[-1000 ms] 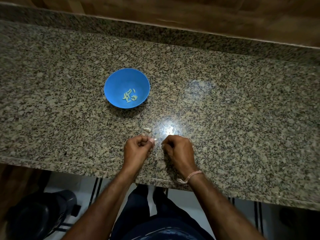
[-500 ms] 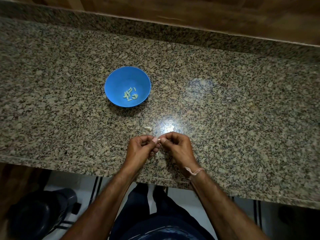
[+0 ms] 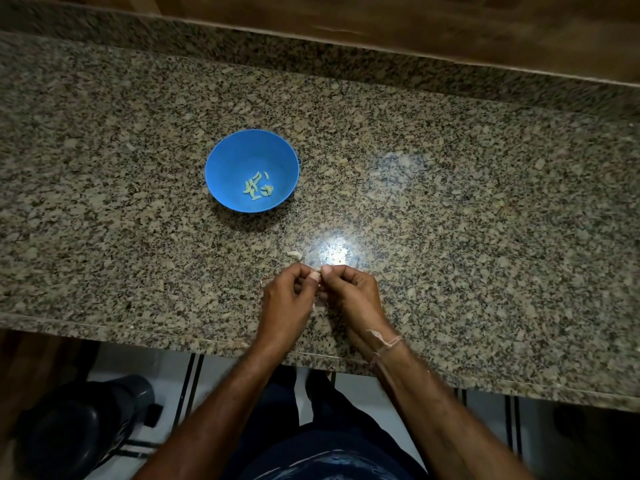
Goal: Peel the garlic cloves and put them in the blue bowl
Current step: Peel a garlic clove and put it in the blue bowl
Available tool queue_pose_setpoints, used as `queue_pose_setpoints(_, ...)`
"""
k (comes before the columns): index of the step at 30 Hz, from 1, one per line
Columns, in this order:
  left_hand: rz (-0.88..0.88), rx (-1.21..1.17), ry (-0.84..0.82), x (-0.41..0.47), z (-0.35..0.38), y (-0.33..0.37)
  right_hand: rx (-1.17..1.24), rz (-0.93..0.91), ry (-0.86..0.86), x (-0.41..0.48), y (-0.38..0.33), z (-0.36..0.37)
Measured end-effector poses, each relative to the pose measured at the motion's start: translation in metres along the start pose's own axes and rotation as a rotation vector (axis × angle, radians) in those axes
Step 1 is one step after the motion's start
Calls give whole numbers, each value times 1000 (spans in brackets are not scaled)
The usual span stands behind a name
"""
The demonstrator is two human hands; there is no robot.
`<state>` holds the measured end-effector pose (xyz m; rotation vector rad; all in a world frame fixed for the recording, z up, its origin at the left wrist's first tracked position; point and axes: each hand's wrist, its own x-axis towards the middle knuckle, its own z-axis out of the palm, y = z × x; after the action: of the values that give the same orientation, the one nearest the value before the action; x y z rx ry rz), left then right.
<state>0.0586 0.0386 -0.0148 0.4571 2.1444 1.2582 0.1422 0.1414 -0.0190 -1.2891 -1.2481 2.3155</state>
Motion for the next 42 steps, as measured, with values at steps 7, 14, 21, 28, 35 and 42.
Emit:
queue_pose_setpoints(7,24,43,113,0,-2,0,-162,-44,45,3,-2,-7)
queue_pose_setpoints(14,308,273,74,1,-7,3,-431,-174,85,7,-4,-6)
queue_pose_setpoints(21,220,184,-66,9,-15,7,-467,-117,20,2,-7,-9)
queue_pose_setpoints(28,-165,-199,-197,13,-17,10,-738,-440,40,5,-7,-11)
queue_pose_setpoints(35,354,477,-12,8,-4,6,13,357,-5,-5,-18,-4)
queue_pose_setpoints(42,424,417,-27,1,-10,1,-199,128,-24,-8,-18,-4)
